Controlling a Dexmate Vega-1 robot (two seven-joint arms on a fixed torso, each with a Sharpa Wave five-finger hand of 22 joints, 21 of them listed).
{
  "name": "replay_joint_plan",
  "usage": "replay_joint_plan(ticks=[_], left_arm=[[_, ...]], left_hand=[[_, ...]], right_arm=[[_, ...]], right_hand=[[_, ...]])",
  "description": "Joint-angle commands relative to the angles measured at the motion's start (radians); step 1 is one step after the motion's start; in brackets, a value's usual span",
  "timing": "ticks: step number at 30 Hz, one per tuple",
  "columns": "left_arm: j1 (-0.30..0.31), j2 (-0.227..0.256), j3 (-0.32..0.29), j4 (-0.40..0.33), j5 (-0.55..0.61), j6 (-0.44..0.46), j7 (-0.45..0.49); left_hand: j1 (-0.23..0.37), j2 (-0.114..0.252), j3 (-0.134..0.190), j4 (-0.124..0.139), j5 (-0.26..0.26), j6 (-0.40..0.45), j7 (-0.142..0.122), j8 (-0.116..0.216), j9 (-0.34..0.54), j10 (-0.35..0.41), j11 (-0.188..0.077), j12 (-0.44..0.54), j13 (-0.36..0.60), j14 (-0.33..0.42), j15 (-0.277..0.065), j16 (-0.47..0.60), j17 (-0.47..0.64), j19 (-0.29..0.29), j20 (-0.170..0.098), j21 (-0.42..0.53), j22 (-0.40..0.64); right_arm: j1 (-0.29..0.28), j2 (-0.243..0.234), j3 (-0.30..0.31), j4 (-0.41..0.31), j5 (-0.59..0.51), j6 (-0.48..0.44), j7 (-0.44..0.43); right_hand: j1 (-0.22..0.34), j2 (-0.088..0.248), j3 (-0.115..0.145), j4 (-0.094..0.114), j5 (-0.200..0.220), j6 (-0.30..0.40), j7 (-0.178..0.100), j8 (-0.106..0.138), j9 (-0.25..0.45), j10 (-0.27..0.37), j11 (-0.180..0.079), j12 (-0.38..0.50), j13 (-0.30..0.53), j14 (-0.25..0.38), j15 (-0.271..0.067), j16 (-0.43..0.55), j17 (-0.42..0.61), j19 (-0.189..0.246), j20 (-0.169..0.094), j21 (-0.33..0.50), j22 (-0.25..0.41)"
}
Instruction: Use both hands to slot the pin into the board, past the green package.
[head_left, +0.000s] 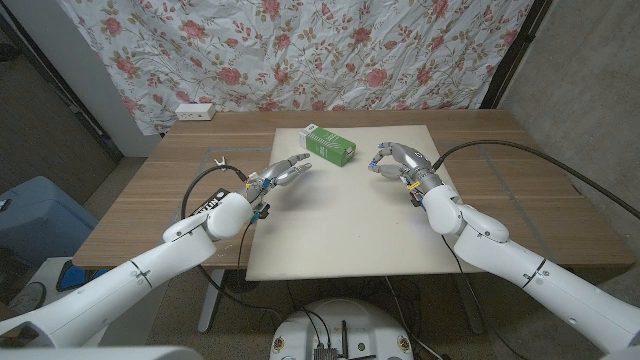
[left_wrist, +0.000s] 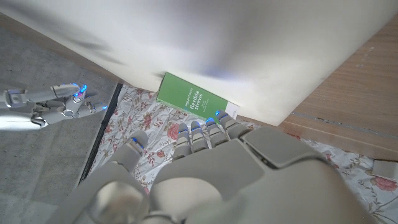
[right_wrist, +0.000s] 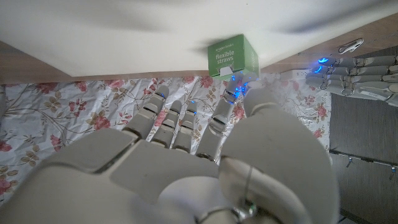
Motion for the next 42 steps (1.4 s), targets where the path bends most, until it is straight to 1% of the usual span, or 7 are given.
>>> replay_joint_plan(ticks=[1, 7, 15, 20, 30, 35, 42], left_arm=[[-0.043, 0.007, 0.061, 0.0, 0.138, 0.011, -0.057], [-0.06, -0.01, 0.09, 0.005, 0.2, 0.02, -0.074], [-0.09, -0.015, 0.123, 0.019, 0.259, -0.008, -0.122], [-0.093, -0.022, 0.128, 0.025, 0.272, -0.008, -0.139], [-0.092, -0.03, 0.134, 0.036, 0.287, 0.006, -0.163], [-0.094, -0.03, 0.141, 0.039, 0.292, 0.02, -0.184], [-0.099, -0.033, 0.145, 0.048, 0.29, 0.025, -0.199]], left_hand=[[-0.014, 0.104, -0.001, 0.02, 0.002, -0.005, 0.002, 0.001, 0.005, -0.006, -0.003, -0.002, 0.003, -0.013, -0.022, 0.0, 0.003, -0.016, -0.086, -0.001, 0.003], [-0.017, 0.104, -0.007, 0.033, 0.003, -0.005, 0.004, 0.003, 0.005, -0.008, -0.002, -0.001, 0.003, -0.017, -0.023, 0.001, 0.003, -0.029, -0.093, -0.002, 0.003], [-0.021, 0.106, -0.017, 0.049, 0.004, -0.01, 0.006, 0.003, 0.005, -0.011, 0.0, -0.001, 0.003, -0.024, -0.023, 0.001, 0.004, -0.041, -0.1, -0.001, 0.004], [-0.023, 0.107, -0.021, 0.053, 0.004, -0.012, 0.006, 0.003, 0.005, -0.012, 0.0, -0.001, 0.003, -0.026, -0.024, 0.001, 0.004, -0.044, -0.102, 0.0, 0.004], [-0.024, 0.107, -0.028, 0.058, 0.004, -0.011, 0.008, 0.004, 0.005, -0.012, 0.0, 0.0, 0.003, -0.025, -0.025, 0.003, 0.005, -0.045, -0.102, 0.002, 0.005], [-0.024, 0.109, -0.041, 0.061, 0.006, -0.033, 0.006, -0.001, 0.005, -0.042, 0.003, -0.008, 0.003, -0.042, -0.019, 0.0, 0.005, -0.06, -0.101, 0.003, 0.005], [-0.025, 0.109, -0.047, 0.062, 0.007, -0.041, 0.005, -0.002, 0.005, -0.048, 0.002, -0.008, 0.003, -0.047, -0.019, 0.001, 0.005, -0.067, -0.101, 0.003, 0.006]], right_arm=[[0.015, 0.014, -0.011, 0.048, 0.026, 0.041, -0.036], [0.028, 0.026, -0.018, 0.075, 0.033, 0.058, -0.044], [0.042, 0.042, -0.029, 0.106, 0.04, 0.083, -0.057], [0.047, 0.05, -0.034, 0.137, 0.042, 0.131, -0.083], [0.055, 0.067, -0.039, 0.167, 0.051, 0.162, -0.094], [0.059, 0.074, -0.042, 0.184, 0.06, 0.182, -0.095], [0.072, 0.086, -0.051, 0.206, 0.062, 0.2, -0.091]], right_hand=[[0.01, -0.005, -0.004, 0.004, 0.007, 0.033, -0.026, 0.006, 0.003, 0.01, -0.002, 0.001, 0.0, 0.01, 0.001, 0.009, 0.006, 0.008, 0.003, -0.001, 0.003], [0.01, -0.005, -0.005, 0.005, 0.007, 0.033, -0.026, 0.005, 0.002, 0.01, -0.001, 0.0, 0.0, 0.01, 0.001, 0.01, 0.006, 0.009, 0.003, -0.001, 0.003], [0.011, -0.004, -0.006, 0.005, 0.008, 0.034, -0.026, 0.004, 0.0, 0.012, -0.001, 0.0, 0.0, 0.01, 0.0, 0.01, 0.007, 0.009, 0.002, -0.001, 0.003], [0.011, -0.004, -0.007, 0.005, 0.008, 0.034, -0.026, 0.003, -0.001, 0.014, -0.004, -0.001, 0.0, 0.013, -0.001, 0.012, 0.007, 0.009, 0.004, -0.001, 0.003], [0.01, -0.004, -0.009, 0.006, 0.009, 0.034, -0.026, 0.0, -0.003, 0.02, -0.006, 0.0, 0.0, 0.019, -0.004, 0.014, 0.008, 0.016, 0.006, 0.001, 0.003], [0.01, -0.003, -0.01, 0.007, 0.009, 0.032, -0.027, -0.002, -0.003, 0.019, -0.008, -0.001, 0.0, 0.018, -0.004, 0.014, 0.008, 0.019, 0.006, 0.002, 0.004], [0.01, -0.003, -0.012, 0.007, 0.009, 0.029, -0.027, -0.004, -0.005, 0.016, -0.006, -0.004, 0.0, 0.013, -0.004, 0.013, 0.009, 0.021, 0.009, 0.002, 0.004]])
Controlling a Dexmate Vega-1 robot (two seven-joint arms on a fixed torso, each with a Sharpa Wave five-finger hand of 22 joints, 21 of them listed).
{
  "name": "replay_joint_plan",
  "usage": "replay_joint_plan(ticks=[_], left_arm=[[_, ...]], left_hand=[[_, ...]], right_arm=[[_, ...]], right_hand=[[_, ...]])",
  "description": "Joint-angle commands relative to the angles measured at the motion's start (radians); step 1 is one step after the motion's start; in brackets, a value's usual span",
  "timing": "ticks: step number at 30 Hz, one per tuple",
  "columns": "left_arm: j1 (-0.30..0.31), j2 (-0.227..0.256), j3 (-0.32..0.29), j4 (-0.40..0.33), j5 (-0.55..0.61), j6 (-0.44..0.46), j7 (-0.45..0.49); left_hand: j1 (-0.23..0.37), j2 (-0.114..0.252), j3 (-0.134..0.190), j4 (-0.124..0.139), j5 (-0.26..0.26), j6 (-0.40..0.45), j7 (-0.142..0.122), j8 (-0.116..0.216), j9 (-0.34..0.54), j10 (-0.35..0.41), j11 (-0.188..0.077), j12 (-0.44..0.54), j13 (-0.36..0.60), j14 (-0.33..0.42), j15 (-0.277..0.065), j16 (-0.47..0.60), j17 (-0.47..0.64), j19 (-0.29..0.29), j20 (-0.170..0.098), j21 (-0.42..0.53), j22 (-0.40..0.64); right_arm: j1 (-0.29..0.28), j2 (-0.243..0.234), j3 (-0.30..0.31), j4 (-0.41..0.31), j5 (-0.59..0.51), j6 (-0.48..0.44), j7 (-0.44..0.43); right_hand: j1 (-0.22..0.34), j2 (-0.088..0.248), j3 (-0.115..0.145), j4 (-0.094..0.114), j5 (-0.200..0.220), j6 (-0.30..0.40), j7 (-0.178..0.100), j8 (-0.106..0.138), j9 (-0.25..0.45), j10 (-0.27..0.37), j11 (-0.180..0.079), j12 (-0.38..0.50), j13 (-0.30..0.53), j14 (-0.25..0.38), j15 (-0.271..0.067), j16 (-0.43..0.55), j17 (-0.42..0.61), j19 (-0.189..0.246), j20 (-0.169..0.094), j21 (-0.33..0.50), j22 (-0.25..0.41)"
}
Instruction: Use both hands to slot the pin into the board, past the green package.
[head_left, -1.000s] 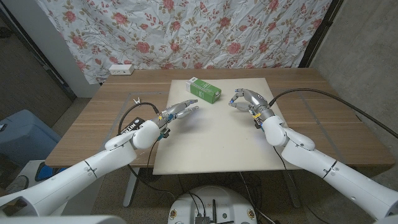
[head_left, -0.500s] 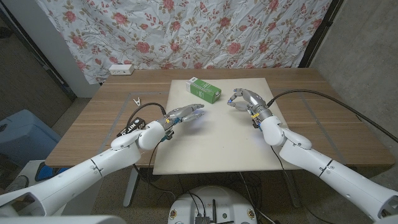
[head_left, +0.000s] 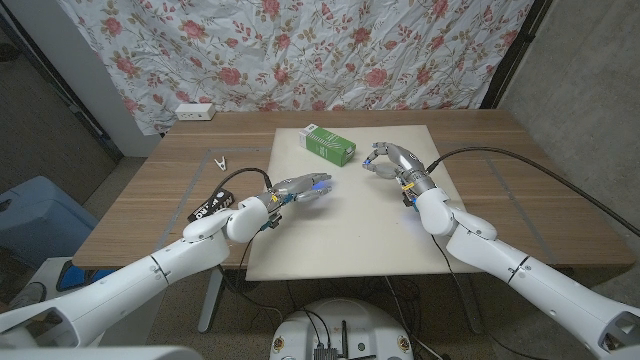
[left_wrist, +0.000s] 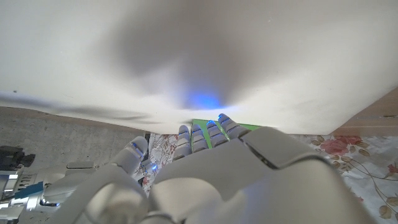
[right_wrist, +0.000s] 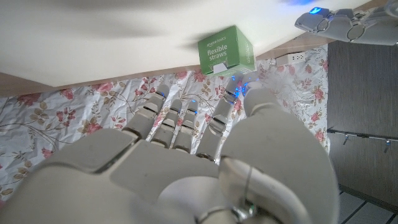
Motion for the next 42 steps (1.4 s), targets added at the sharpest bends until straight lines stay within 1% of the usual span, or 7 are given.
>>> replay_joint_plan(ticks=[1, 10, 21, 34, 42], left_arm=[[-0.008, -0.007, 0.013, 0.015, 0.009, 0.017, -0.035], [-0.026, -0.011, 0.024, 0.032, 0.012, 0.008, -0.055], [-0.048, -0.004, 0.026, 0.05, 0.01, -0.011, -0.077], [-0.078, -0.011, 0.036, 0.081, 0.016, -0.041, -0.099], [-0.082, -0.014, 0.04, 0.086, 0.015, -0.043, -0.108]], left_hand=[[-0.008, 0.11, -0.01, 0.0, 0.007, -0.011, -0.004, -0.002, 0.005, -0.009, -0.003, -0.001, 0.003, -0.012, -0.018, 0.001, 0.005, -0.014, -0.101, 0.003, 0.001], [-0.008, 0.112, -0.016, 0.0, 0.008, -0.015, -0.002, -0.001, 0.005, -0.013, 0.0, 0.001, 0.003, -0.015, -0.016, 0.002, 0.005, -0.018, -0.098, 0.005, 0.001], [-0.007, 0.114, -0.022, 0.0, 0.009, -0.009, -0.001, 0.004, 0.005, -0.011, 0.0, 0.004, 0.003, -0.015, -0.015, 0.003, 0.005, -0.019, -0.099, 0.007, 0.001], [-0.006, 0.117, -0.026, -0.001, 0.01, -0.006, -0.001, 0.006, 0.006, -0.005, -0.001, 0.008, 0.003, -0.015, -0.012, 0.005, 0.005, -0.021, -0.098, 0.008, 0.001], [-0.005, 0.118, -0.028, -0.001, 0.011, -0.006, -0.002, 0.006, 0.006, -0.004, -0.003, 0.009, 0.003, -0.014, -0.012, 0.006, 0.004, -0.021, -0.097, 0.01, 0.001]], right_arm=[[0.018, 0.022, -0.014, 0.042, 0.008, 0.036, -0.003], [0.035, 0.039, -0.028, 0.074, 0.009, 0.05, 0.001], [0.04, 0.058, -0.037, 0.096, 0.022, 0.045, -0.002], [0.03, 0.064, -0.052, 0.11, 0.017, 0.029, -0.016], [0.029, 0.062, -0.062, 0.111, -0.002, 0.011, -0.028]], right_hand=[[0.01, -0.003, -0.004, -0.001, 0.005, 0.028, -0.027, 0.003, 0.0, 0.003, -0.004, -0.004, 0.0, 0.0, -0.003, 0.006, 0.004, 0.01, -0.002, 0.002, 0.004], [0.011, -0.003, -0.006, -0.002, 0.005, 0.024, -0.027, 0.0, -0.001, 0.0, -0.005, -0.007, 0.0, -0.003, -0.004, 0.005, 0.005, 0.011, 0.0, 0.002, 0.004], [0.016, -0.002, -0.006, -0.004, 0.006, 0.018, -0.028, -0.004, -0.002, -0.001, -0.007, -0.008, 0.001, -0.005, -0.005, 0.005, 0.005, 0.011, -0.002, 0.002, 0.005], [0.026, 0.0, -0.006, -0.007, 0.006, 0.014, -0.028, -0.008, -0.004, 0.003, -0.009, -0.008, 0.001, -0.005, -0.009, 0.005, 0.006, 0.012, -0.005, 0.002, 0.005], [0.028, -0.001, -0.008, -0.007, 0.005, 0.016, -0.027, -0.008, -0.004, 0.004, -0.007, -0.009, 0.001, -0.005, -0.01, 0.005, 0.007, 0.012, -0.004, 0.002, 0.005]])
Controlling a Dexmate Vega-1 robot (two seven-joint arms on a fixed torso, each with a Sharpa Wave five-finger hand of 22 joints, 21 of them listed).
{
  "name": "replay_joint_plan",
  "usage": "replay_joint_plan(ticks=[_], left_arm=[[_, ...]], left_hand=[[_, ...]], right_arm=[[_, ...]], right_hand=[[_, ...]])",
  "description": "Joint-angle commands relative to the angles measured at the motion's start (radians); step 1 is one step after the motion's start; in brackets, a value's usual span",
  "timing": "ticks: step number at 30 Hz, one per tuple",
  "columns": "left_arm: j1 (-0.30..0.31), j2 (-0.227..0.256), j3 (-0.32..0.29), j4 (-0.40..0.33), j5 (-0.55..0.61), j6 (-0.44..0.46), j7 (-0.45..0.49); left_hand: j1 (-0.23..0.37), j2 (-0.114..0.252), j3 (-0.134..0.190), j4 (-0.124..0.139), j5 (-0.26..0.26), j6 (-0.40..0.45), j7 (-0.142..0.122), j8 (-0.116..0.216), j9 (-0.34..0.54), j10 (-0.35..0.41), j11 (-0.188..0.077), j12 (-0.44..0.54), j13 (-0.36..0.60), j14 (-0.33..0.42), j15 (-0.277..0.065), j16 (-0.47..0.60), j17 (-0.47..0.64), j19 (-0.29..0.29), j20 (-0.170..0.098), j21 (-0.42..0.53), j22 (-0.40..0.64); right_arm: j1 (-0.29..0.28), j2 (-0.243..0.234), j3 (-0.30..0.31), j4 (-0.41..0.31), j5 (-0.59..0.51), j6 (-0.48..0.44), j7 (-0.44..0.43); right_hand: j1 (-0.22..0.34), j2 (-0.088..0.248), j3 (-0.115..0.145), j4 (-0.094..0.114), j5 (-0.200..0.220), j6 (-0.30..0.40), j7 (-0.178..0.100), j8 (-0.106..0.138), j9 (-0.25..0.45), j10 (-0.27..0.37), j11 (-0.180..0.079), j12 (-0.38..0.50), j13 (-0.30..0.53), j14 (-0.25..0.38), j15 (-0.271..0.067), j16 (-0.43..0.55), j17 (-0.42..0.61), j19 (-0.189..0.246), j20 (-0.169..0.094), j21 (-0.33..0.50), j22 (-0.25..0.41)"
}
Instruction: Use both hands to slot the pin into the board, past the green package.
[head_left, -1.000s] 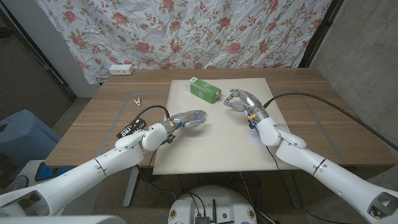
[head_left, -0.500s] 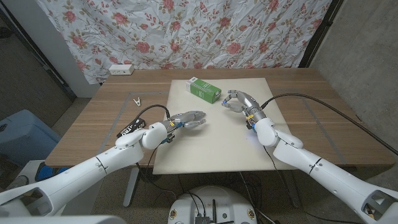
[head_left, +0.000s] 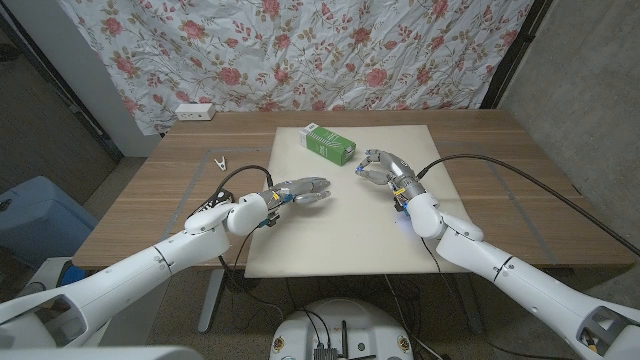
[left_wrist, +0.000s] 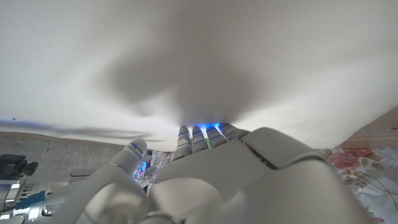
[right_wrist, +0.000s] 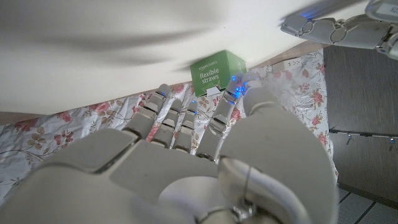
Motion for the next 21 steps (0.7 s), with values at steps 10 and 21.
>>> replay_joint_plan(ticks=[10, 21], left_arm=[[-0.011, -0.009, 0.009, 0.018, 0.0, -0.017, -0.013], [-0.007, -0.005, 0.009, 0.014, 0.001, -0.016, -0.017]], left_hand=[[-0.004, 0.12, -0.005, -0.002, 0.008, 0.004, -0.002, 0.007, 0.006, 0.006, -0.003, 0.005, 0.003, -0.009, -0.008, 0.006, 0.004, -0.005, -0.094, 0.012, 0.001], [-0.001, 0.123, -0.005, -0.004, 0.009, 0.0, -0.002, 0.006, 0.006, 0.005, -0.001, 0.004, 0.003, -0.01, -0.007, 0.006, 0.003, -0.004, -0.092, 0.013, 0.0]], right_arm=[[-0.002, -0.003, -0.025, 0.005, -0.035, -0.032, -0.013], [-0.004, -0.001, -0.031, 0.011, -0.035, -0.036, -0.014]], right_hand=[[0.013, 0.002, -0.006, -0.002, 0.005, 0.023, -0.014, 0.005, 0.005, 0.011, -0.007, -0.002, 0.001, -0.004, -0.011, 0.006, 0.002, 0.004, 0.002, 0.001, 0.005], [0.014, 0.001, -0.009, -0.001, 0.005, 0.029, -0.014, 0.006, 0.004, 0.014, -0.009, -0.002, 0.001, -0.004, -0.01, 0.006, 0.003, 0.004, 0.003, 0.001, 0.005]])
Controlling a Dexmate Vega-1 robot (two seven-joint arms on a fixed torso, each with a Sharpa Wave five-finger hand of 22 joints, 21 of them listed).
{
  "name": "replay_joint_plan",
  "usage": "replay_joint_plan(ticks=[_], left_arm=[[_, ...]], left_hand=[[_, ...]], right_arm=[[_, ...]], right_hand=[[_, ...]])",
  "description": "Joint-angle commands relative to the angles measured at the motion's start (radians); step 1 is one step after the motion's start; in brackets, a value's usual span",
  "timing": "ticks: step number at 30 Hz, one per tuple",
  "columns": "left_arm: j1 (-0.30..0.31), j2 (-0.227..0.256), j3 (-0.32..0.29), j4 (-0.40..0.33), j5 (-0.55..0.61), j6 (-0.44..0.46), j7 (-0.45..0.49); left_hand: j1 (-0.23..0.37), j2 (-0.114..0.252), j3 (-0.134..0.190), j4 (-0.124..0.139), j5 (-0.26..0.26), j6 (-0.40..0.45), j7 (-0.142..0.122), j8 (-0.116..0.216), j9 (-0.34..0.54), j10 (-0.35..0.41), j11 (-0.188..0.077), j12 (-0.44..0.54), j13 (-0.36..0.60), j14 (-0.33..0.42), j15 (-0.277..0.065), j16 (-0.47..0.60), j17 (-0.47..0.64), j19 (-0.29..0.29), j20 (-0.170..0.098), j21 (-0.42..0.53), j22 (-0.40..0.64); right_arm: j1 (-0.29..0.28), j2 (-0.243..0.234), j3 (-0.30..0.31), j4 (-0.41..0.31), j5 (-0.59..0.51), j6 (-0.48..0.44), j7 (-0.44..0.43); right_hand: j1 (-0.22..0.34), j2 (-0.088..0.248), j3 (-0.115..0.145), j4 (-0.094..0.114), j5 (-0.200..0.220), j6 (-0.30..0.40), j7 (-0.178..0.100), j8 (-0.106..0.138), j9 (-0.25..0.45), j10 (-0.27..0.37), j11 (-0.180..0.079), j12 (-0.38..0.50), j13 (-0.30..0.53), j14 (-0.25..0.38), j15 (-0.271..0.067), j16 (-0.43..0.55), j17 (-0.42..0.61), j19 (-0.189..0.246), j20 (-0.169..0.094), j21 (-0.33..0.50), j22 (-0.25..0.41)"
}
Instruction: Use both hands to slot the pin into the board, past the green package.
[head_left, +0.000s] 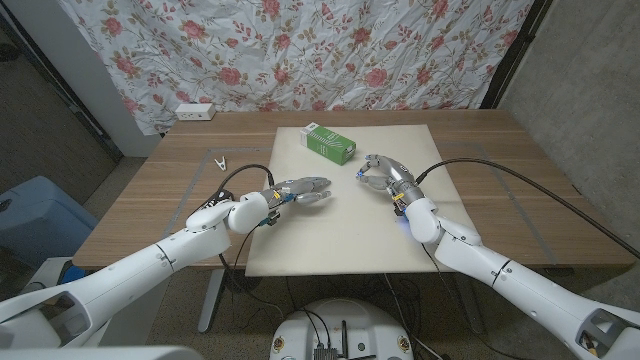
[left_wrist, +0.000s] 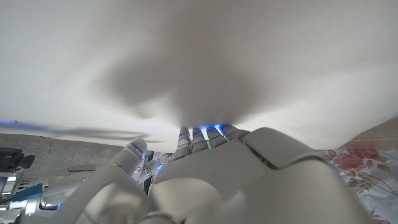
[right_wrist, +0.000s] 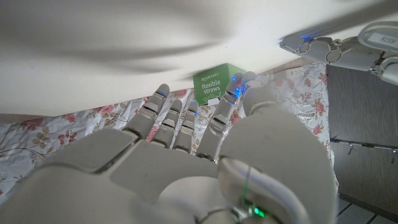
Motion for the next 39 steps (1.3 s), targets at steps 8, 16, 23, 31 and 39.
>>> replay_joint_plan(ticks=[8, 16, 23, 31, 39], left_arm=[[0.008, 0.005, -0.001, -0.005, 0.001, 0.001, -0.003], [0.011, 0.006, -0.003, -0.01, 0.001, 0.012, -0.003], [0.011, 0.01, -0.004, -0.015, 0.002, 0.02, -0.011], [0.019, 0.014, -0.008, -0.023, 0.001, 0.03, -0.003], [0.021, 0.016, -0.007, -0.031, -0.004, 0.038, -0.013]], left_hand=[[0.002, 0.125, 0.0, -0.003, 0.01, -0.002, -0.003, 0.006, 0.006, 0.005, -0.003, 0.005, 0.003, -0.01, -0.01, 0.006, 0.002, -0.001, -0.087, 0.006, 0.004], [0.005, 0.127, 0.003, -0.005, 0.011, -0.007, -0.005, 0.005, 0.006, 0.003, -0.002, 0.005, 0.003, -0.009, -0.01, 0.006, 0.001, 0.002, -0.085, 0.008, 0.003], [0.008, 0.127, 0.006, -0.008, 0.012, -0.009, -0.006, 0.005, 0.006, 0.002, -0.003, 0.005, 0.003, -0.007, -0.012, 0.006, 0.0, 0.003, -0.084, 0.008, 0.003], [0.01, 0.126, 0.01, -0.01, 0.013, -0.009, -0.007, 0.005, 0.005, 0.002, -0.005, 0.005, 0.003, -0.006, -0.013, 0.006, -0.001, 0.006, -0.083, 0.009, 0.002], [0.013, 0.125, 0.014, -0.013, 0.013, 0.003, -0.01, 0.01, 0.005, 0.006, -0.009, 0.007, 0.003, -0.001, -0.014, 0.007, -0.002, 0.007, -0.084, 0.009, 0.002]], right_arm=[[0.0, 0.002, -0.015, 0.009, -0.013, -0.016, -0.003], [0.002, 0.003, -0.021, 0.03, -0.011, 0.003, -0.008], [0.003, 0.007, -0.025, 0.049, -0.015, 0.024, -0.023], [-0.001, 0.005, -0.027, 0.048, -0.024, 0.019, -0.027], [-0.007, -0.003, -0.026, 0.04, -0.028, 0.006, -0.021]], right_hand=[[0.011, -0.001, -0.005, 0.003, 0.008, 0.033, -0.016, 0.012, 0.003, 0.012, -0.005, -0.001, 0.001, -0.004, -0.012, 0.006, 0.004, 0.004, 0.002, 0.001, 0.005], [0.012, -0.002, -0.007, 0.003, 0.008, 0.038, -0.016, 0.012, 0.003, 0.012, -0.005, -0.002, 0.001, -0.004, -0.011, 0.007, 0.004, 0.005, 0.002, 0.001, 0.005], [0.013, -0.003, -0.008, 0.002, 0.008, 0.04, -0.016, 0.012, 0.002, 0.012, -0.005, -0.003, 0.001, -0.003, -0.011, 0.007, 0.004, 0.005, 0.0, 0.001, 0.005], [0.014, -0.005, -0.01, 0.002, 0.008, 0.041, -0.016, 0.011, 0.0, 0.012, -0.005, -0.003, 0.001, -0.004, -0.011, 0.007, 0.004, 0.005, 0.0, 0.001, 0.005], [0.015, -0.006, -0.011, 0.001, 0.009, 0.043, -0.016, 0.009, -0.001, 0.011, -0.005, -0.004, 0.001, -0.004, -0.011, 0.007, 0.004, 0.004, -0.001, 0.0, 0.005]])
